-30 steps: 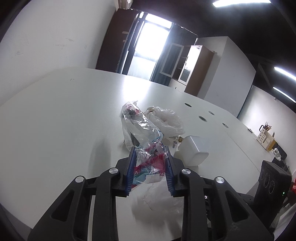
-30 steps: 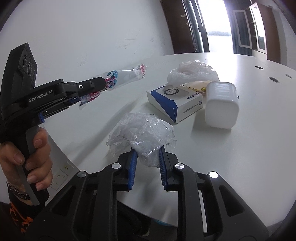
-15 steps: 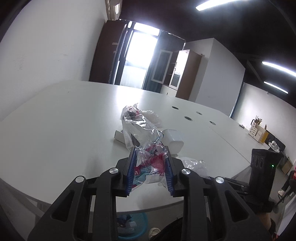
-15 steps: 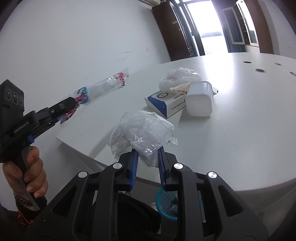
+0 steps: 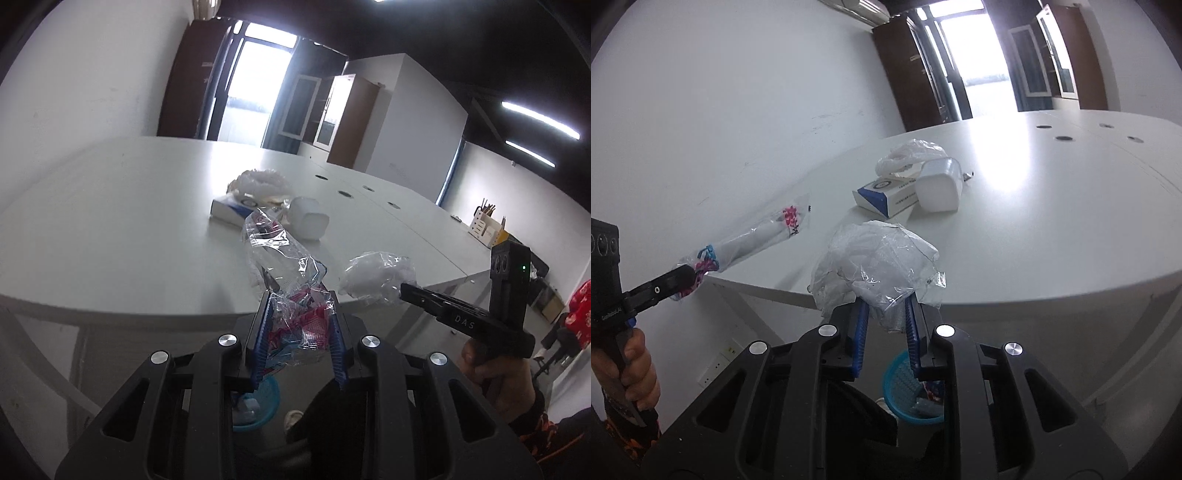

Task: Collect trash
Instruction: 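Carry both clear plastic bags down over the blue wastebasket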

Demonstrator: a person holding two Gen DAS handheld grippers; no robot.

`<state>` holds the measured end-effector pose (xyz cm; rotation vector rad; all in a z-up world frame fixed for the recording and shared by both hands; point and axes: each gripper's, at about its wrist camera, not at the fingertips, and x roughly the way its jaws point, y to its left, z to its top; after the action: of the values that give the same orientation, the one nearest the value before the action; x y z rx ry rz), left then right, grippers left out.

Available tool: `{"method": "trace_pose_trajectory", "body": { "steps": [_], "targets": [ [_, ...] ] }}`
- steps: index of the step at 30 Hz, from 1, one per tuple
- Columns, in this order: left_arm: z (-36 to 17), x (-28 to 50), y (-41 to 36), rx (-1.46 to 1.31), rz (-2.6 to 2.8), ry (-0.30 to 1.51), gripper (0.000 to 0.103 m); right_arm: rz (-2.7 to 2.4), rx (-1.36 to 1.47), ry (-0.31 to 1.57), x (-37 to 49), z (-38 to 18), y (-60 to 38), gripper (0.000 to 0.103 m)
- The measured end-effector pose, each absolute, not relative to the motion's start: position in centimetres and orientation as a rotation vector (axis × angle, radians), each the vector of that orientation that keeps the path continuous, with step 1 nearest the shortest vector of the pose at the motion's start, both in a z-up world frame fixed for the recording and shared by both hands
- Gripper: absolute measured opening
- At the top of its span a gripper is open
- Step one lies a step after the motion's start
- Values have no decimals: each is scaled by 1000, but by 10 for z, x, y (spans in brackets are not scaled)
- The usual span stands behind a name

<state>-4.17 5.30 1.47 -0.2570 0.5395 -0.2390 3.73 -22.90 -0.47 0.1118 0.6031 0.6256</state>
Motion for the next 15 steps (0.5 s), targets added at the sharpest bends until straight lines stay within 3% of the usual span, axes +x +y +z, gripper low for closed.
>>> {"method": "trace_pose_trajectory", "body": {
  "steps": [15],
  "targets": [
    [-4,-102,80,-310,-285,681,27,698,101,724,-8,-37,-249,17]
  ]
}}
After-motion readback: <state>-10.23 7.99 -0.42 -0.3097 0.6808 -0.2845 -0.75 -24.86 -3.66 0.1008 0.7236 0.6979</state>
